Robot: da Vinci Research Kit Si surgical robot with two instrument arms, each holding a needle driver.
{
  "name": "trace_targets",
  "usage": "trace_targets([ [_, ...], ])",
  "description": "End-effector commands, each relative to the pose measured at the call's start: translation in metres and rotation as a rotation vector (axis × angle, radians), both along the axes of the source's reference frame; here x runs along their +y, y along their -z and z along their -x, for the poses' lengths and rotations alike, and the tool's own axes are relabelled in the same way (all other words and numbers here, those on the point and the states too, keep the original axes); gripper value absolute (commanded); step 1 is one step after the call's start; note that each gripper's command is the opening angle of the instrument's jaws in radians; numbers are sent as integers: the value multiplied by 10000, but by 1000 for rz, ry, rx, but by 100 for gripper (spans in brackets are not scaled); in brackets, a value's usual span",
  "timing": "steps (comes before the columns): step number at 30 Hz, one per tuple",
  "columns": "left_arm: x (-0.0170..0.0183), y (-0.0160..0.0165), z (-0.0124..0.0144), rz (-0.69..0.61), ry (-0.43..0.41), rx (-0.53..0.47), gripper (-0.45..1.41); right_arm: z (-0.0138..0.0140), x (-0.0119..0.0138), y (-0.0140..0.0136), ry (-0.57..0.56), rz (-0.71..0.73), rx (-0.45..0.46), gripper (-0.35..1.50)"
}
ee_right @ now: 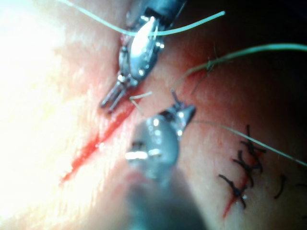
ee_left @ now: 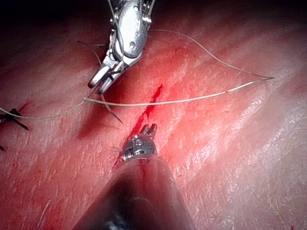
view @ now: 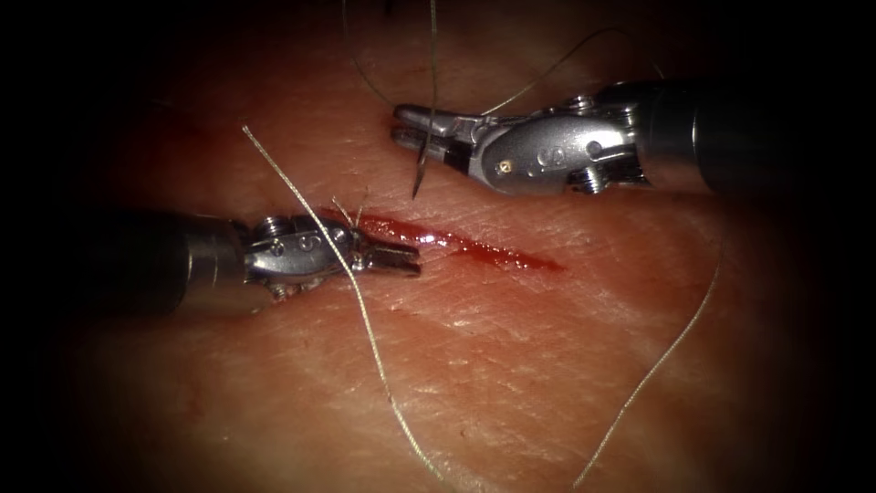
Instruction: Wound Closure
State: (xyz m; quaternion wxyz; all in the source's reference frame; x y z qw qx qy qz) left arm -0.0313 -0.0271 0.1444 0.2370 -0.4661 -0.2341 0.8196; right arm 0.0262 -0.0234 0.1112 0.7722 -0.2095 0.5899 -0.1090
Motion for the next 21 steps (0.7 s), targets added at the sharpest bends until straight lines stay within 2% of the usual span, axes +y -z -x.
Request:
trace_targets([
  [1, -5, -3, 6, -2, -3, 3, 5, -8, 1, -4, 0, 9, 4, -35],
  [8, -11, 5, 11, -10, -21, 21, 4, -10, -1, -3, 0, 46, -2, -35],
  [21, -12, 3, 1, -6, -31, 34, 2, -15, -8, -14, 5, 73, -15, -35],
])
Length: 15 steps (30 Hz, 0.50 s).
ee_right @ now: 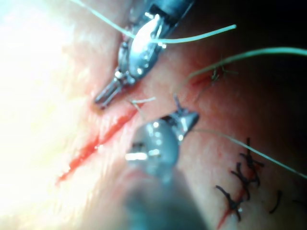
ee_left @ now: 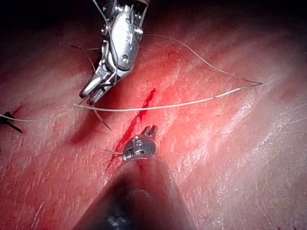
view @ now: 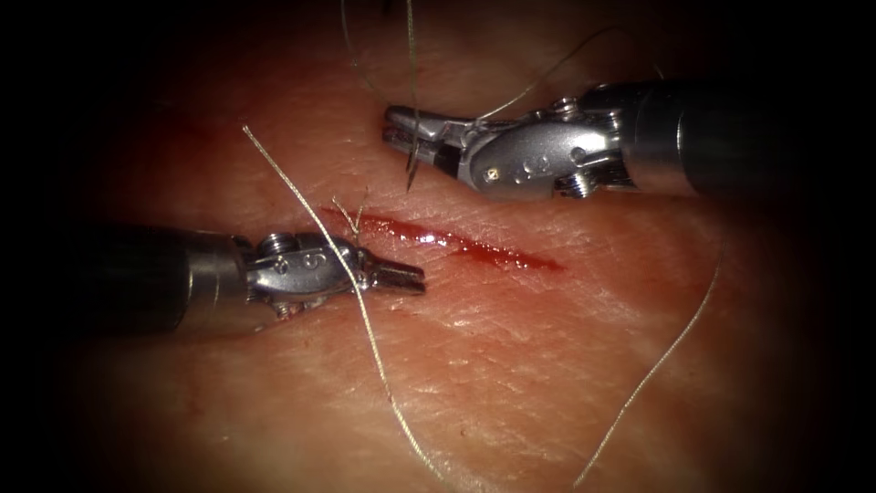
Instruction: Wound Closure
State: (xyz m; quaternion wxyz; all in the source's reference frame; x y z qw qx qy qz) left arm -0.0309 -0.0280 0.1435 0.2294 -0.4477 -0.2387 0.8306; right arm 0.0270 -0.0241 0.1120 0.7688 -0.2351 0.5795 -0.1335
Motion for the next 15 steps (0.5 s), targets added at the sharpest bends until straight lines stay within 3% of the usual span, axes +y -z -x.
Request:
trace_targets([
  [1, -4, -6, 4, 0, 1, 0, 2, -7, -1, -6, 1, 2, 2, -35],
  [15, -3, -7, 0, 1, -4, 5, -5, -11, -8, -16, 14, 44, -24, -35],
])
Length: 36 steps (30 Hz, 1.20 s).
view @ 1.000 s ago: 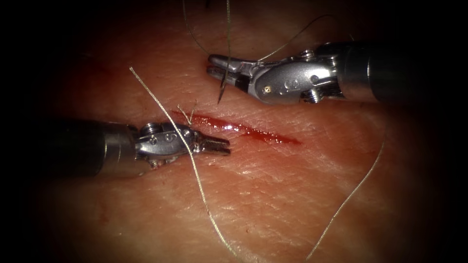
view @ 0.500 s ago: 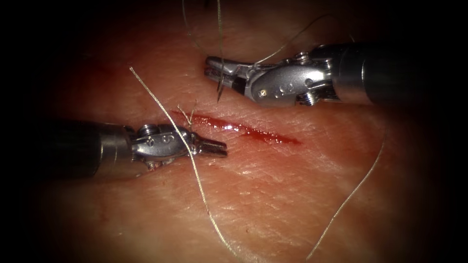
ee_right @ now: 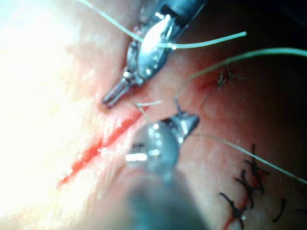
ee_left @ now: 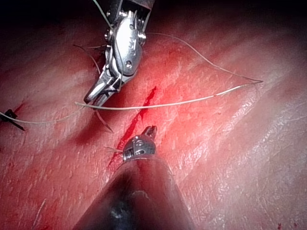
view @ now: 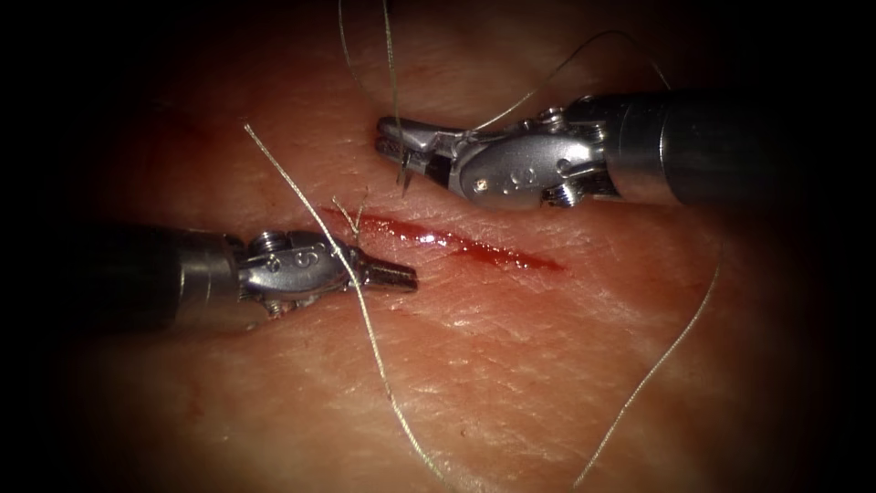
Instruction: Wound Closure
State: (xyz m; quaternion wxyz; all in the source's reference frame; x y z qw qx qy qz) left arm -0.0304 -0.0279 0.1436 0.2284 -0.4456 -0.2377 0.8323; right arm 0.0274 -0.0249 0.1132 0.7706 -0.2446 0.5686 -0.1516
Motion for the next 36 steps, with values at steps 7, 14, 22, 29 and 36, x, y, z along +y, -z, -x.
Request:
trace_targets([
  [7, -3, -6, 4, 1, 0, 5, -5, -7, -3, -10, 10, 20, -10, -35],
  [14, -2, -6, 2, 1, -1, 8, -6, -7, -8, -15, 19, 30, -18, -35],
  [22, 1, -6, -2, 2, -1, 12, -8, -5, -11, -19, 32, 42, -29, -35],
  [29, 1, -6, -2, -3, 2, 13, -10, -6, -14, -18, 35, 67, -36, -35],
  [36, 0, -7, -3, -2, 0, 16, -11, -12, -37, -29, 49, 126, -51, -35],
])
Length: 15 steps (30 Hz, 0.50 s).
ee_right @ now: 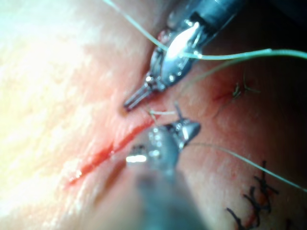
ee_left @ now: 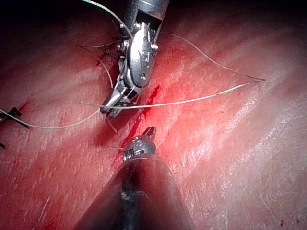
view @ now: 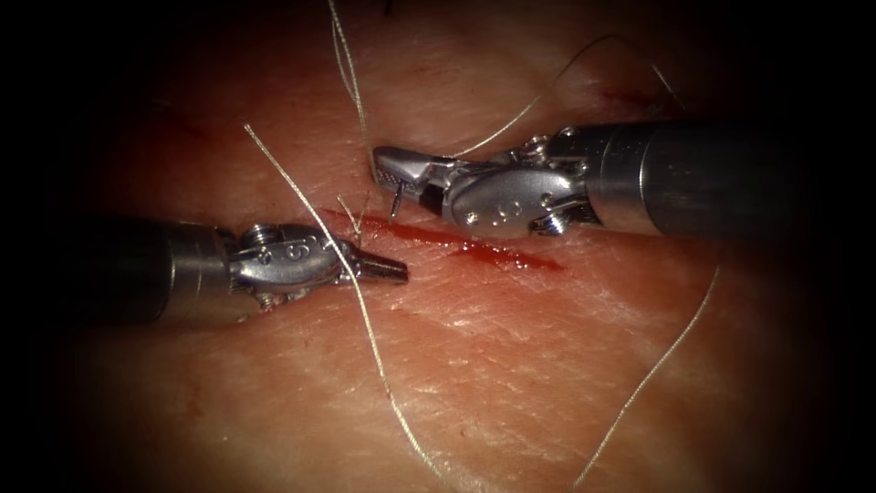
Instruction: Wound Closure
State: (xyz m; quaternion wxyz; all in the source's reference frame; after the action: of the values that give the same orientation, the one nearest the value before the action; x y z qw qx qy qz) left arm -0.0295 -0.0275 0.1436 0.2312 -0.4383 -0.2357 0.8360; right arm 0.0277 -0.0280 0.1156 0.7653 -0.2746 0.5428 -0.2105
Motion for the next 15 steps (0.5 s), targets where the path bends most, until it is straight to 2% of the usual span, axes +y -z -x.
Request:
trace_targets([
  [1, -4, -7, 6, -6, 2, 0, -11, -9, -8, -5, 7, 15, 0, -35],
  [8, -4, -11, 5, -14, 3, 7, -11, -11, -20, -6, 29, 111, -3, -35],
  [15, -2, -13, 5, -19, 5, 8, -11, -13, -43, -26, 52, 142, -6, -35],
])
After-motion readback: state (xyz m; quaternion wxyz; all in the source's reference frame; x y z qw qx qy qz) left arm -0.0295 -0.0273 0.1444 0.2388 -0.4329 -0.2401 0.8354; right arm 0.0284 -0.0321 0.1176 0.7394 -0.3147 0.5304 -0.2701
